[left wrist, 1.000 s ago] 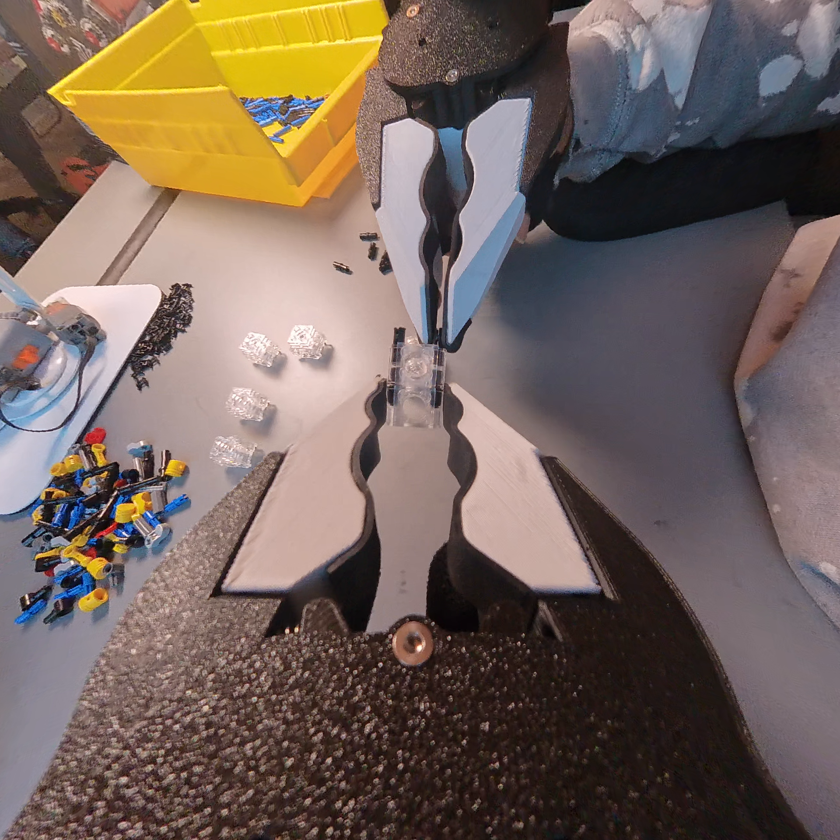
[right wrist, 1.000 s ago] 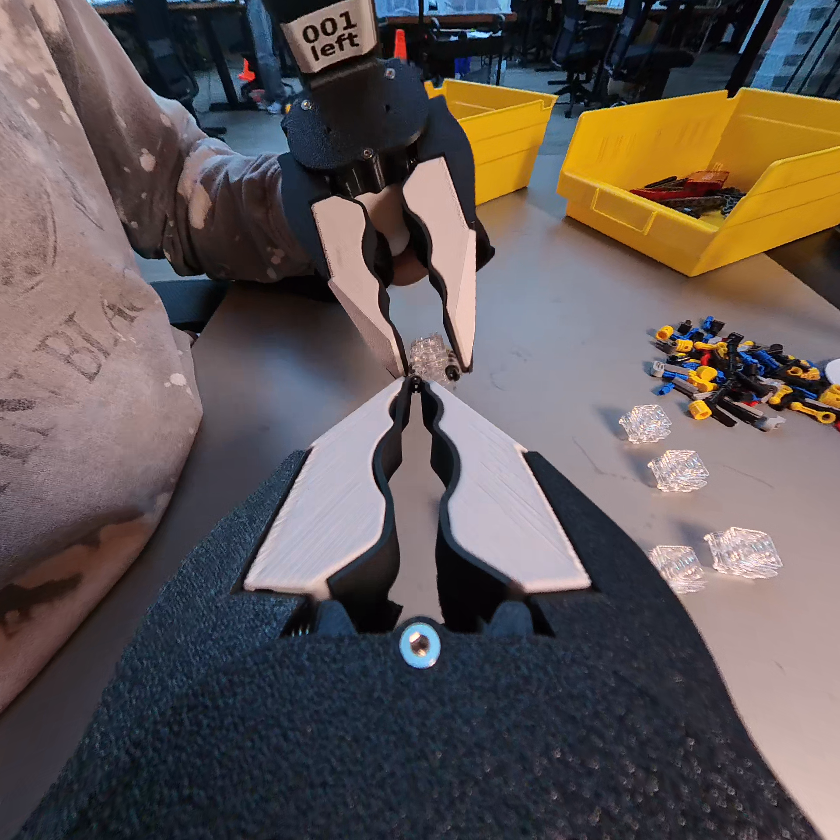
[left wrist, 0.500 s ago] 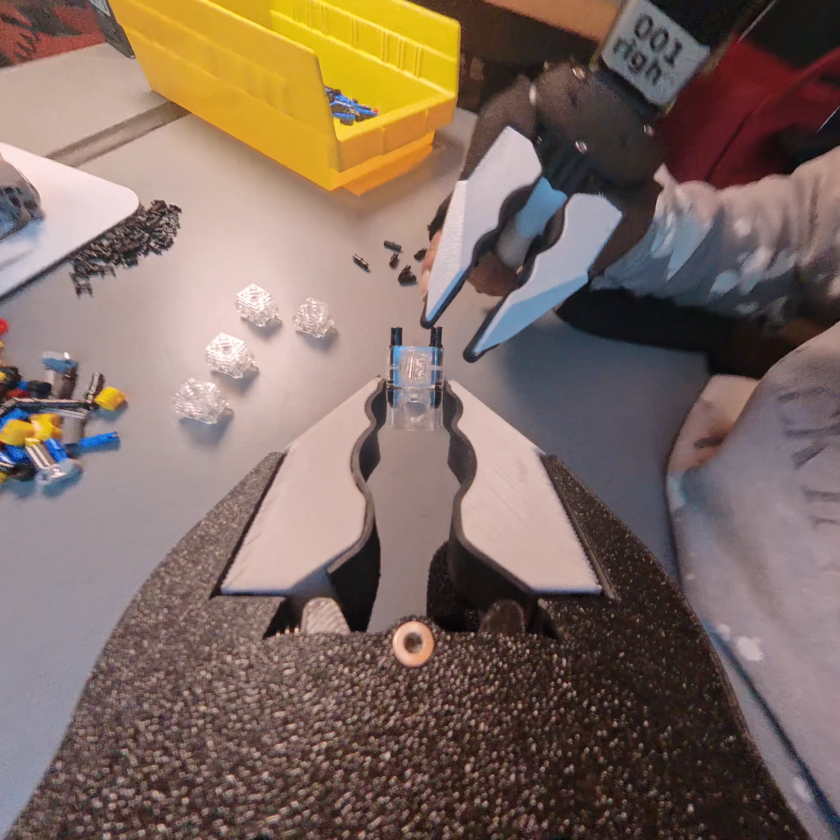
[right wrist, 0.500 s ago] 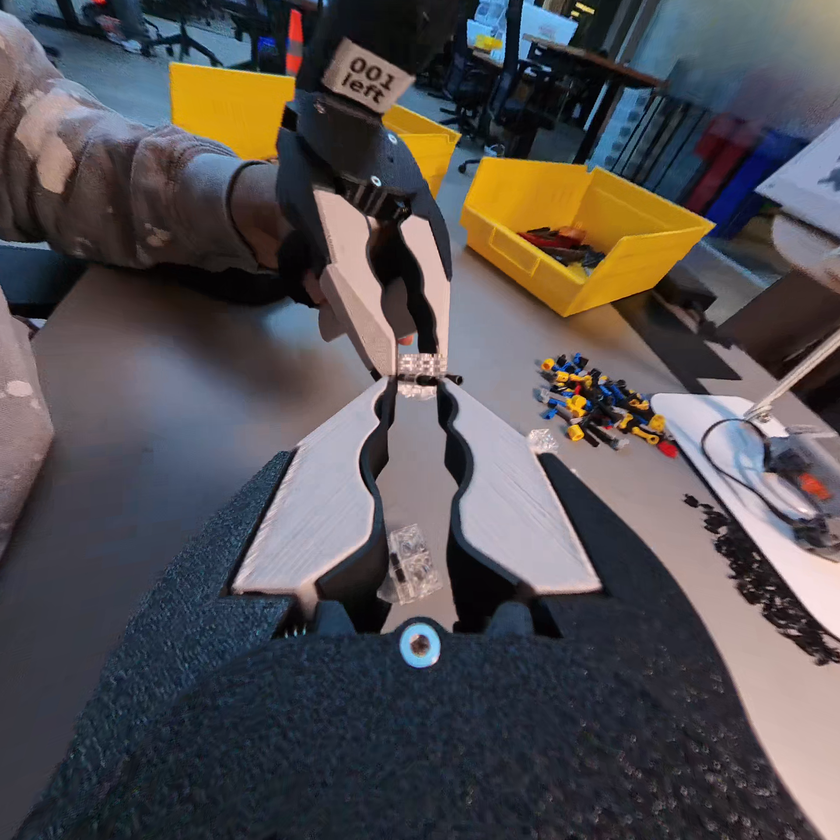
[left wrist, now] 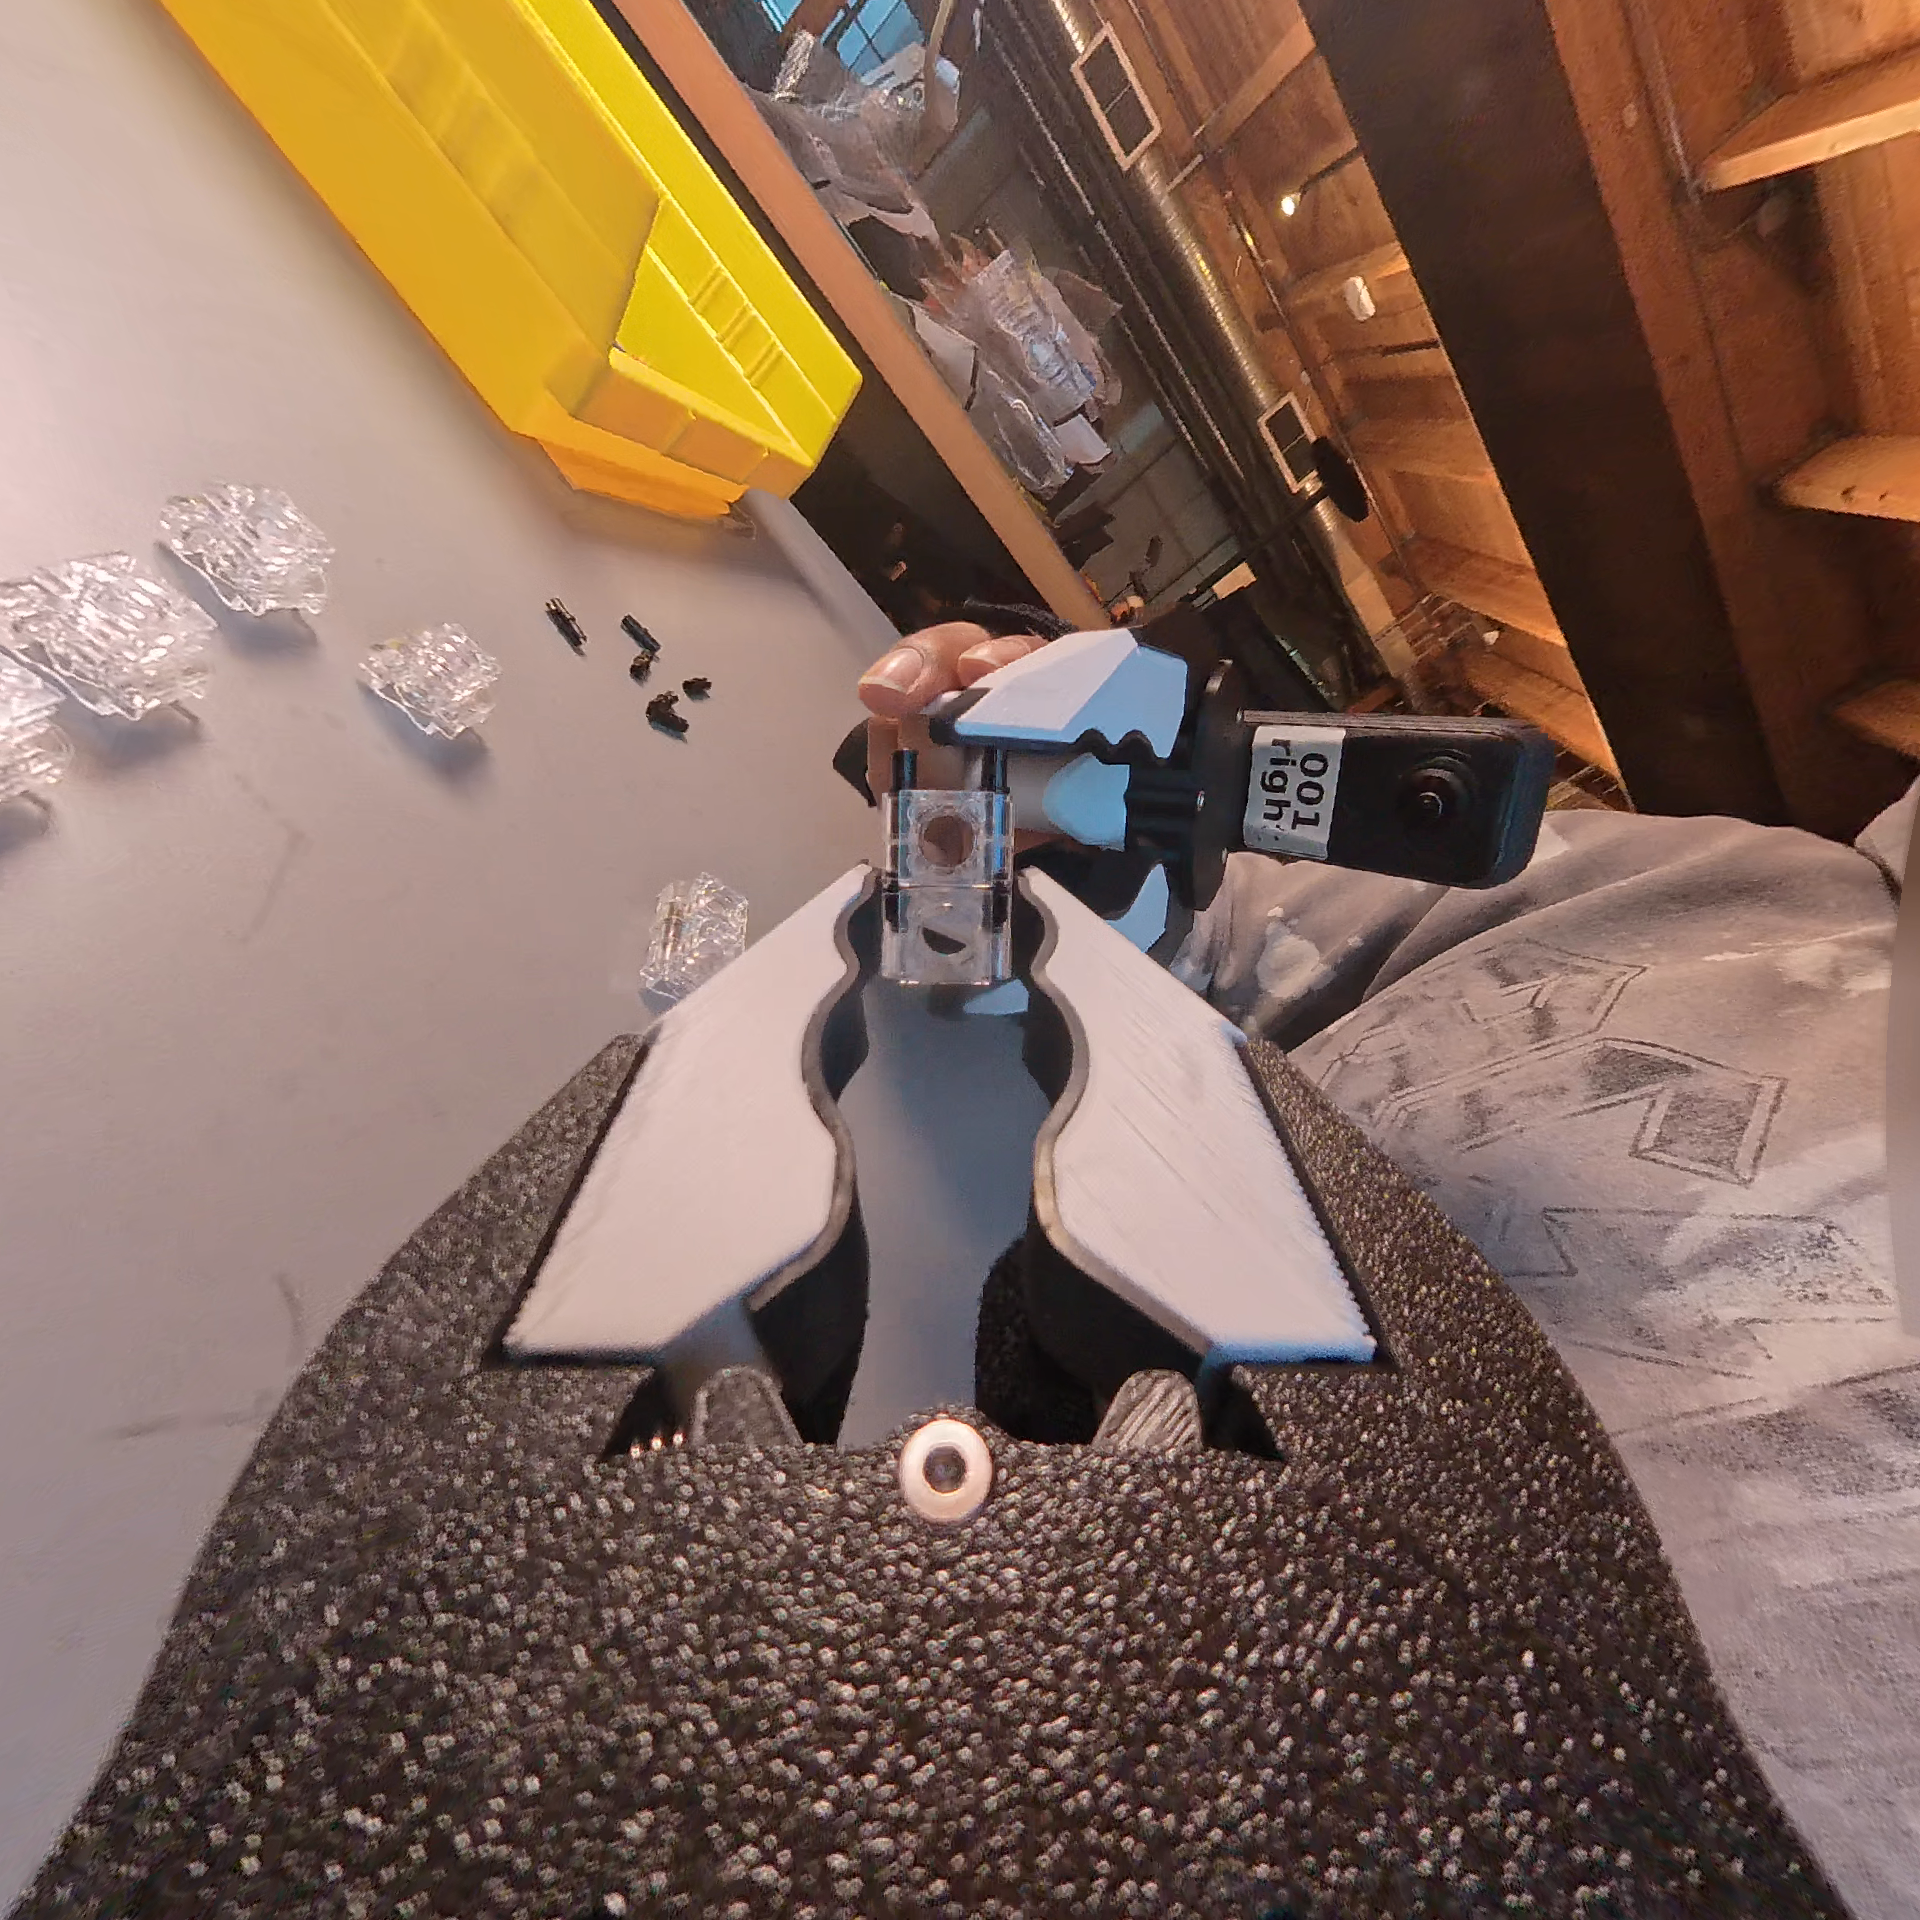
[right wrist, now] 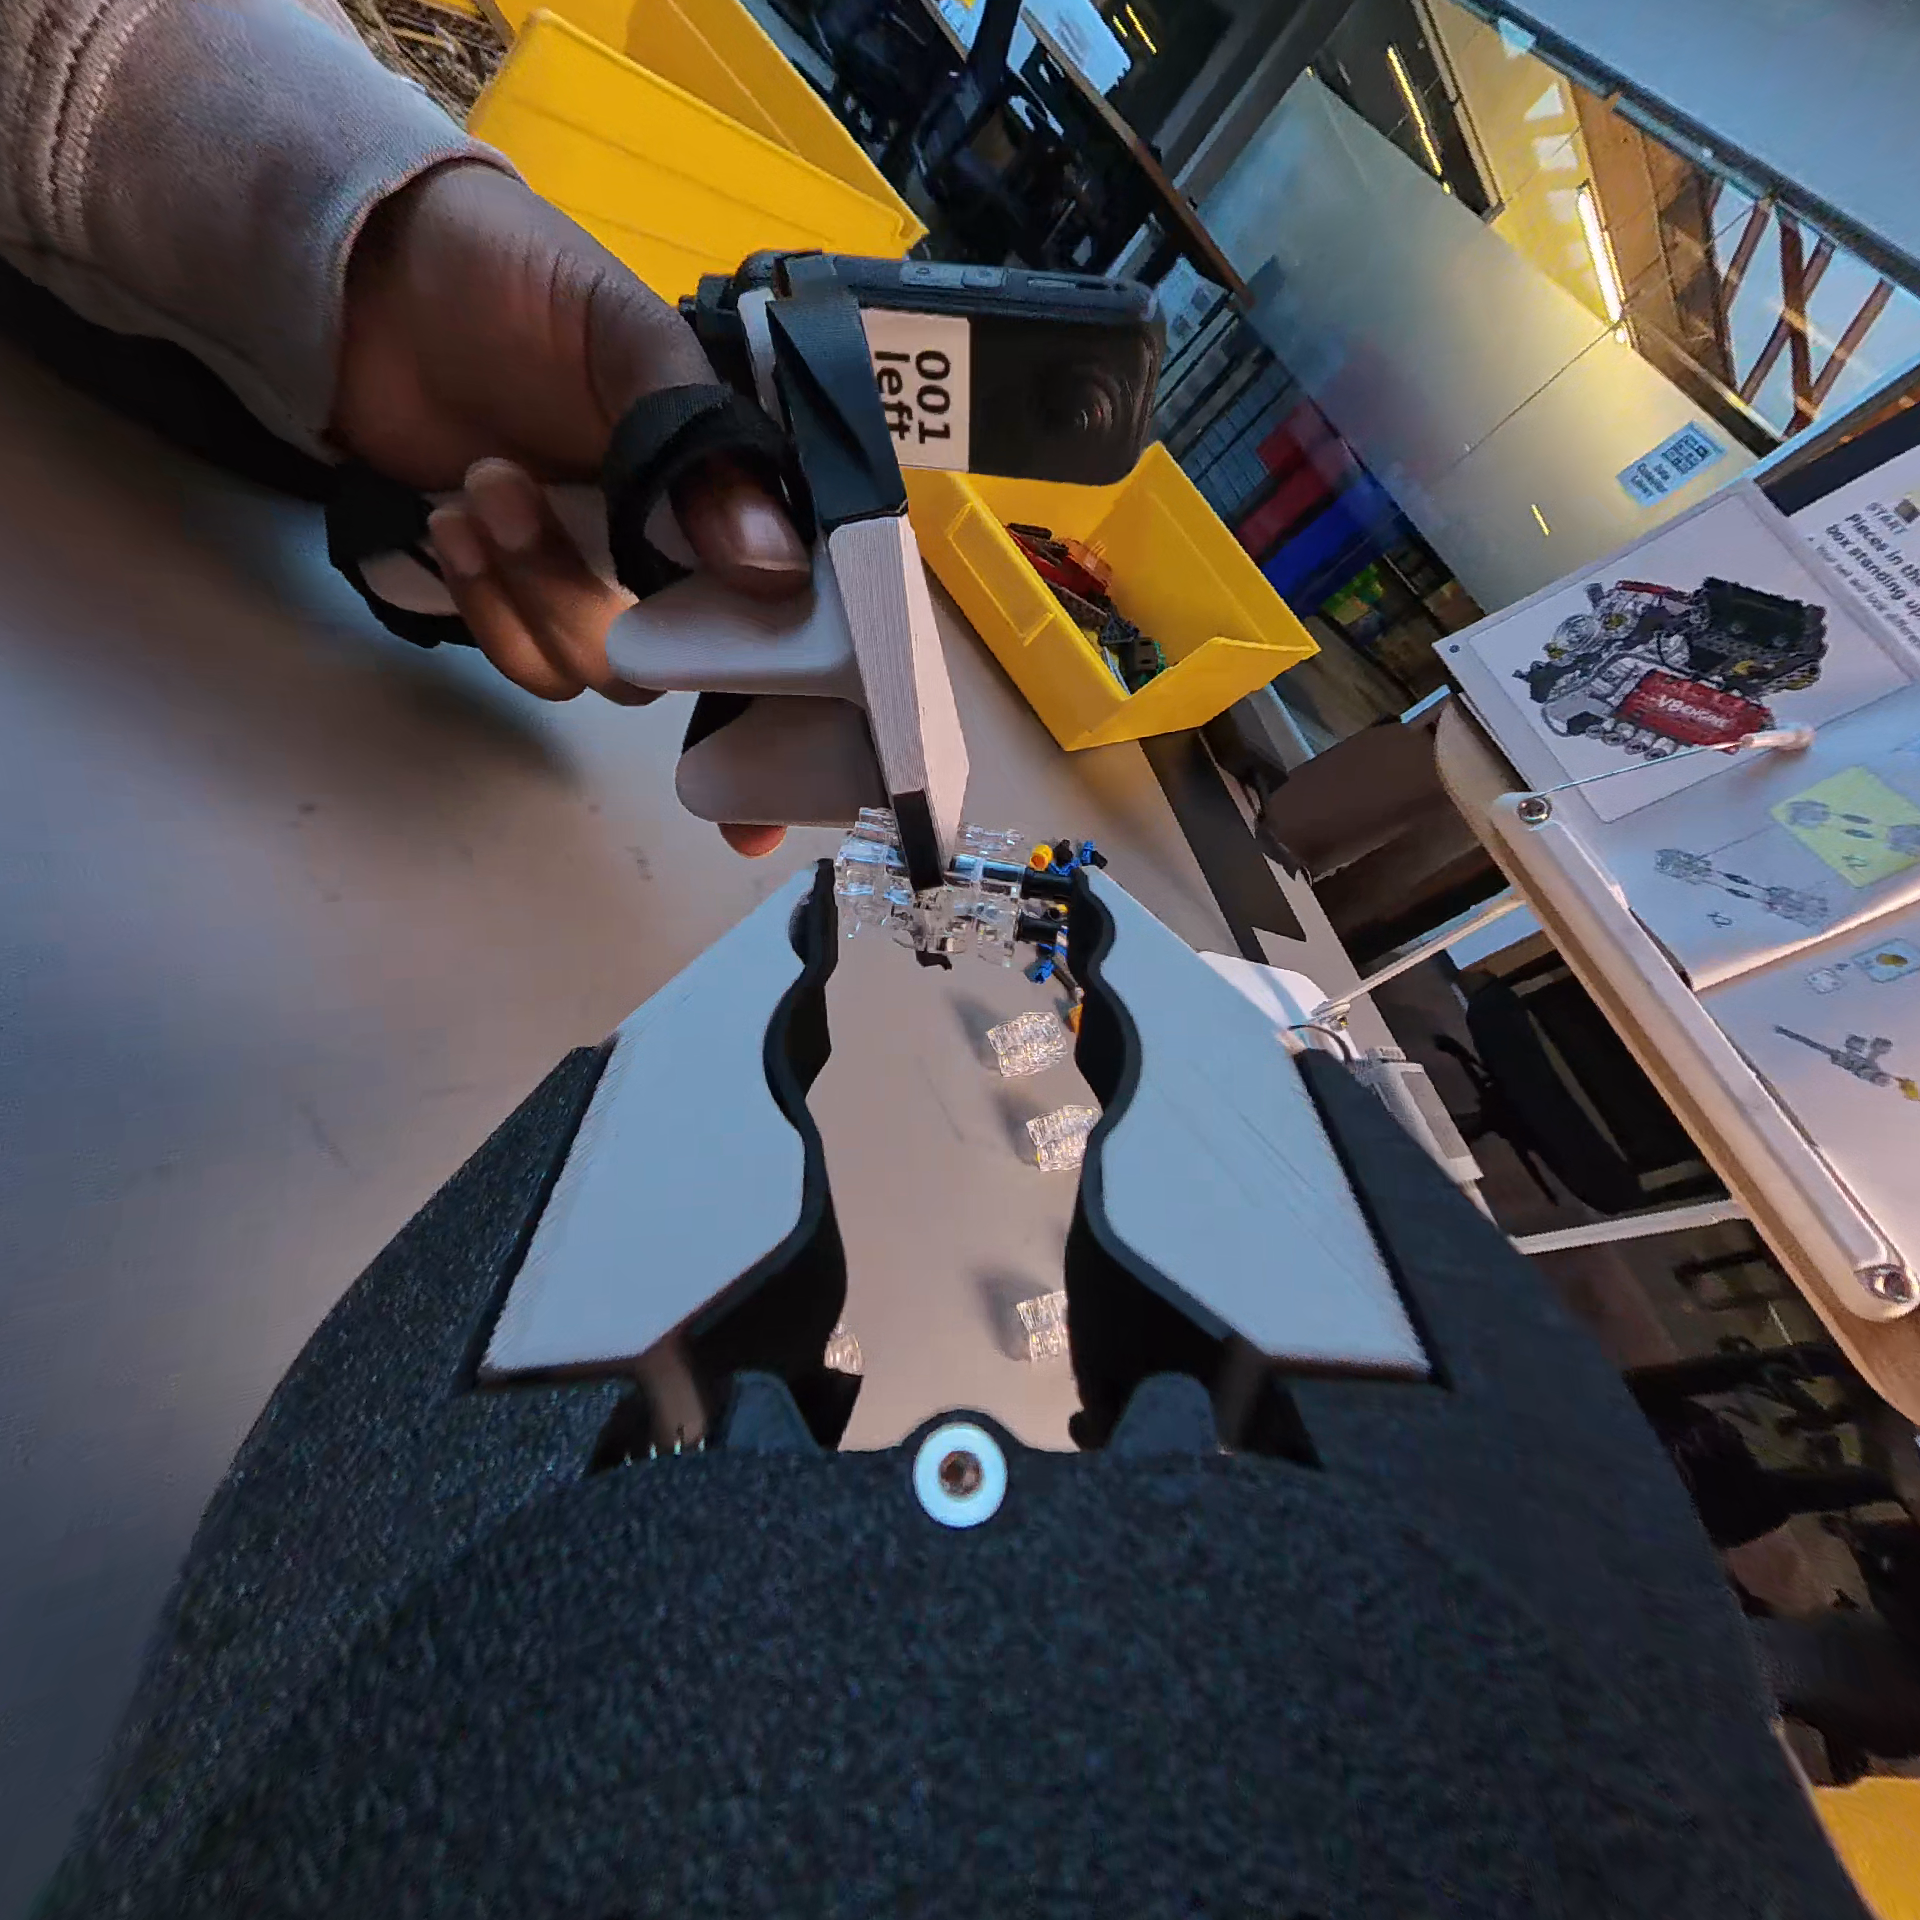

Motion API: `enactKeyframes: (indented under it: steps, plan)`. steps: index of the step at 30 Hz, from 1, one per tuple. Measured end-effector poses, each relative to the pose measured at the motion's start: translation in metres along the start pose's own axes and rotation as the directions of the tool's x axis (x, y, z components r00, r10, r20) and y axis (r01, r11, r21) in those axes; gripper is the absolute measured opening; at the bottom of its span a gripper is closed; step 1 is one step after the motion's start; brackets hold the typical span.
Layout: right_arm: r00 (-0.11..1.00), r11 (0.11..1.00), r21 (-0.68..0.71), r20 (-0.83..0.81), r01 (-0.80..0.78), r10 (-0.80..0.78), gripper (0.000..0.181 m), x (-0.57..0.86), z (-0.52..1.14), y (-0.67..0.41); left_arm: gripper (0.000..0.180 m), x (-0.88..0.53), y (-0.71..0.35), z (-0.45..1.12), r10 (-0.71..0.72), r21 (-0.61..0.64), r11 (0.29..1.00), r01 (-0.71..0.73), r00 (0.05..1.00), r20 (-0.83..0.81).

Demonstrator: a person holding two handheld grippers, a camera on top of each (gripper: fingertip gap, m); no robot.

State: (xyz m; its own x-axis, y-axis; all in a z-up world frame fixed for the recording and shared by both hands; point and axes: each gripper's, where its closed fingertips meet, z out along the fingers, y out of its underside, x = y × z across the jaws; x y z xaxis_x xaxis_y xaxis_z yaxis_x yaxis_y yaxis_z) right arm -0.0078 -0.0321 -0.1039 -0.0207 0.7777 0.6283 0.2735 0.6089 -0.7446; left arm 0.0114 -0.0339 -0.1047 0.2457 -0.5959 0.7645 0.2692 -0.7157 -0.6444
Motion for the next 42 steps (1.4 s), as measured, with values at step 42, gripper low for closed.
enactKeyframes:
  steps: [42]
  plan:
    - [0.934, 0.973, -0.230, 0.346, -0.007, 0.088, 0.017, -0.055, 0.003, 0.057, 0.022, -0.066, 0.064, -0.019, 0.804, -0.701, 0.507, -0.501, 0.567, 0.176]
